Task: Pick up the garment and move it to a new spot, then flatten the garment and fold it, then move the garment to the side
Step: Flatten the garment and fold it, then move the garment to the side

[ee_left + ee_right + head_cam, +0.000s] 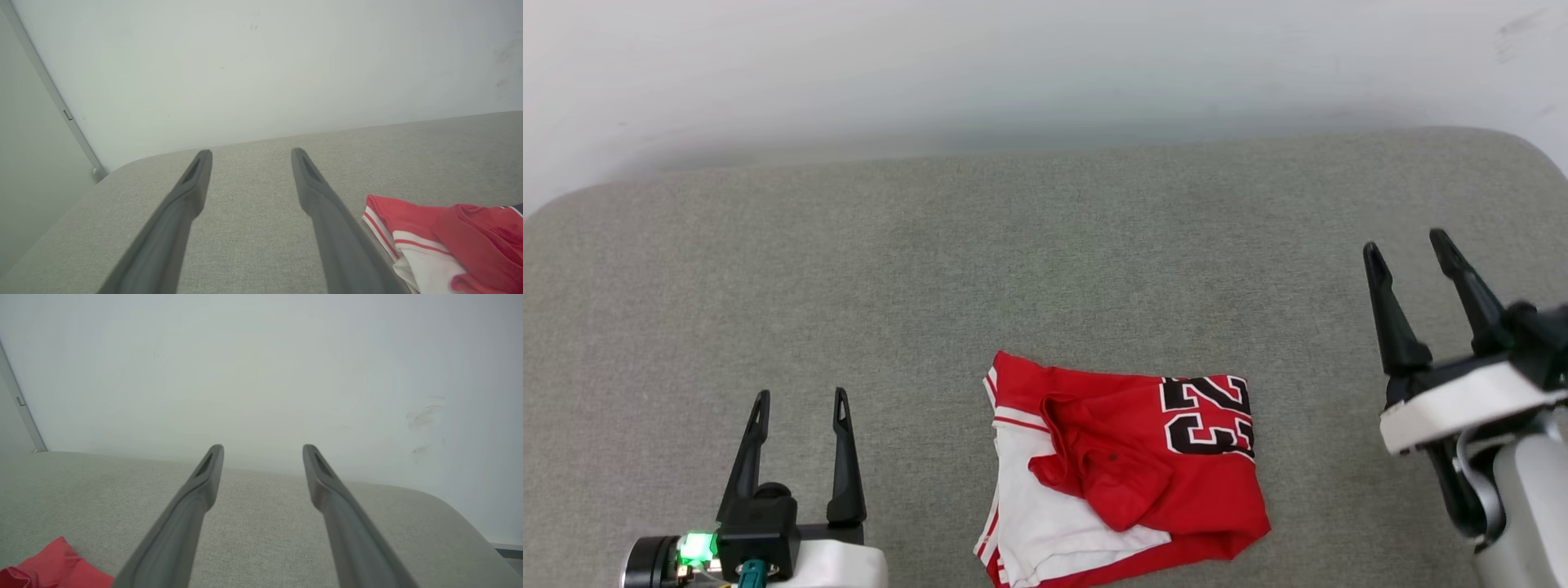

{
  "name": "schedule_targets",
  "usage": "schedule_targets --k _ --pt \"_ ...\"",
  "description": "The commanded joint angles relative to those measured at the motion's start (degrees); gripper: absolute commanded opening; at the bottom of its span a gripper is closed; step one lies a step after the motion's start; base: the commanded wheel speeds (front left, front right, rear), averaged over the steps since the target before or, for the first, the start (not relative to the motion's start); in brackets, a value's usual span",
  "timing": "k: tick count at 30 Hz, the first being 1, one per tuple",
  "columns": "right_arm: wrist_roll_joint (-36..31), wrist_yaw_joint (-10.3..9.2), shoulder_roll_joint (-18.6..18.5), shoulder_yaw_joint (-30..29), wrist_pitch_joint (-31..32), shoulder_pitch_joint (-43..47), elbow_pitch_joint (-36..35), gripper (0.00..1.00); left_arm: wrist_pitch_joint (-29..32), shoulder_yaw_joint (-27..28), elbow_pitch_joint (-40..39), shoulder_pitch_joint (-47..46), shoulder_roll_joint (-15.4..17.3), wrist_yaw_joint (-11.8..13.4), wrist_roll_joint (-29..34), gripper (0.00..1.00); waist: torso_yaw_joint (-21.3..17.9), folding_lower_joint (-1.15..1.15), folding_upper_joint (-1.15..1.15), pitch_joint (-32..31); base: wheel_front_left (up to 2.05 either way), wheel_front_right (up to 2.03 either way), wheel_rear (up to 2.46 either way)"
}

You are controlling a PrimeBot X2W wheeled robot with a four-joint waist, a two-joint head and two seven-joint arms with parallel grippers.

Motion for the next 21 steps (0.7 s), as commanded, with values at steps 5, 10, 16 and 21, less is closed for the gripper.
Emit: schedule_targets --k 5,10,16,21 --pt "-4.1 -0.03 5.0 -4.8 -0.2 8.7 -7.1 1.00 -0.1 0.4 -0.5 1.7 -0.4 -0.3 -0.3 1.00 -0.4 0.00 0.00 -1.0 0.00 0.00 0.00" --pt "-6.7 -0.04 8.5 -6.4 -0.2 16.5 -11.4 1.00 -0.1 0.7 -0.5 2.9 -0.7 -0.7 -0.4 1.00 0.1 0.00 0.00 -1.9 0.00 0.00 0.00" --pt "-8.0 -0.03 11.4 -8.0 -0.2 23.2 -14.2 1.00 -0.1 0.7 -0.1 3.8 -1.0 -1.4 -0.4 1.00 0.9 0.00 0.00 -2.5 0.00 0.00 0.00" --pt "-8.4 -0.03 12.4 -8.1 -0.2 26.1 -15.1 1.00 -0.1 1.1 0.2 4.6 -1.2 -2.0 -0.6 1.00 1.1 0.00 0.00 -2.8 0.00 0.00 0.00"
